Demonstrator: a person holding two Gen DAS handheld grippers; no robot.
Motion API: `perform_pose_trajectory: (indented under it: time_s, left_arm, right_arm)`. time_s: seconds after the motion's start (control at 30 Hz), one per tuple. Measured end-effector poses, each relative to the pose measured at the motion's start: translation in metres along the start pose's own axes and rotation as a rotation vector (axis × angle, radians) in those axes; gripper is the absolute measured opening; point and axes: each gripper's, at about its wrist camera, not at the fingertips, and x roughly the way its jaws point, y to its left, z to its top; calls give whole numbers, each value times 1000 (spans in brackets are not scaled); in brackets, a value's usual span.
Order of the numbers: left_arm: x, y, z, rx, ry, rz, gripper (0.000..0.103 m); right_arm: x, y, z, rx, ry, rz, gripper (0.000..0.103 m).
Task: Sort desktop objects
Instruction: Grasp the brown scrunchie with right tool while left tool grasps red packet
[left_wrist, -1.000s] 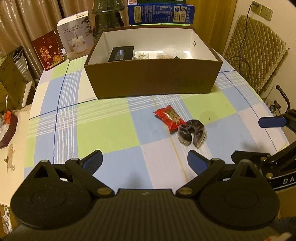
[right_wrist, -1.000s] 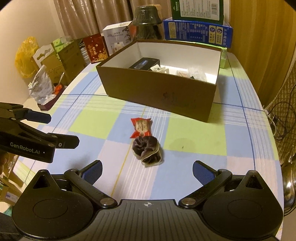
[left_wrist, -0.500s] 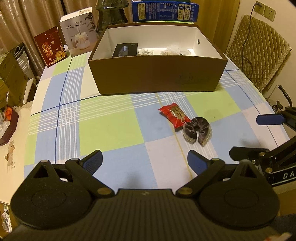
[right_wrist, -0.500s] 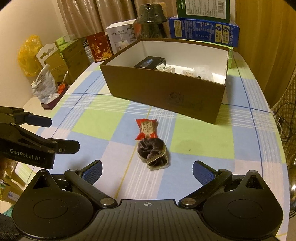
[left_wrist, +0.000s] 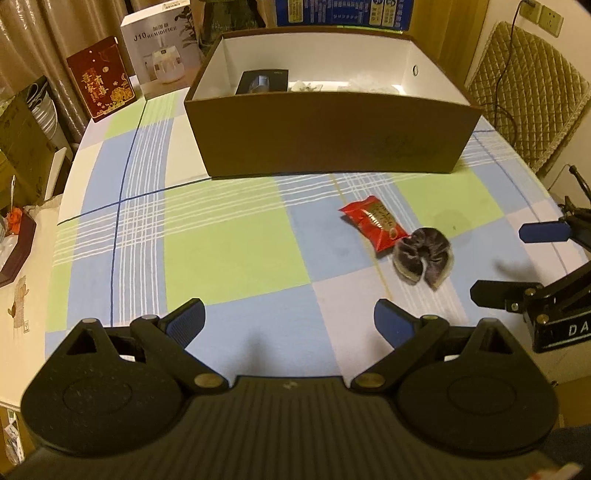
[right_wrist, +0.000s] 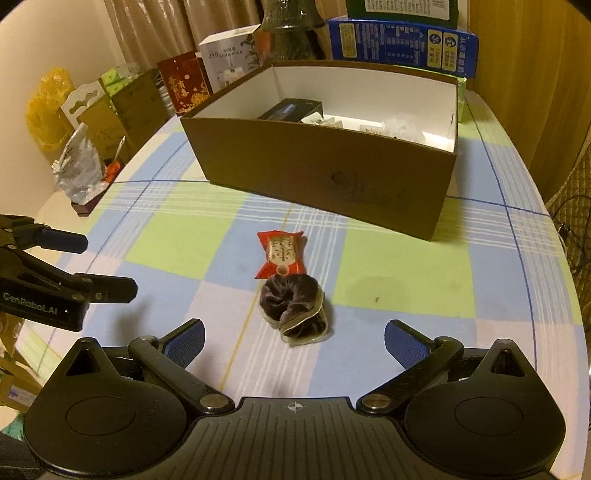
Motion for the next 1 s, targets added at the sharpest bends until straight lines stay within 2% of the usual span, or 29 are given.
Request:
perform_pose_trajectory:
  time_s: [0.1, 0.2, 0.47, 0.7, 0.83, 0.93, 1.0]
  left_arm:
    - [11, 3, 3, 12, 11, 1, 96]
    - [21, 6, 7, 17, 21, -15, 96]
    - [44, 4, 15, 54, 50, -35, 95]
    - [61, 5, 21, 58, 70, -59, 94]
    - [69, 5, 28, 61, 77, -77, 92]
    - [74, 1, 32, 72, 73, -95, 91]
    - [77, -3, 35, 82, 72, -111, 91]
  right_arm:
    - [15, -1, 2, -18, 19, -7, 100]
    - [29, 1, 3, -46, 34, -3, 89]
    - [59, 8, 6, -92, 62, -21, 74]
    - [73, 7, 2, -93, 54, -53, 52]
    - [74, 4, -1, -81, 43, -67, 31]
    - [69, -5, 1, -35, 39, -63, 25]
    - [65, -13, 2, -5, 36, -70, 24]
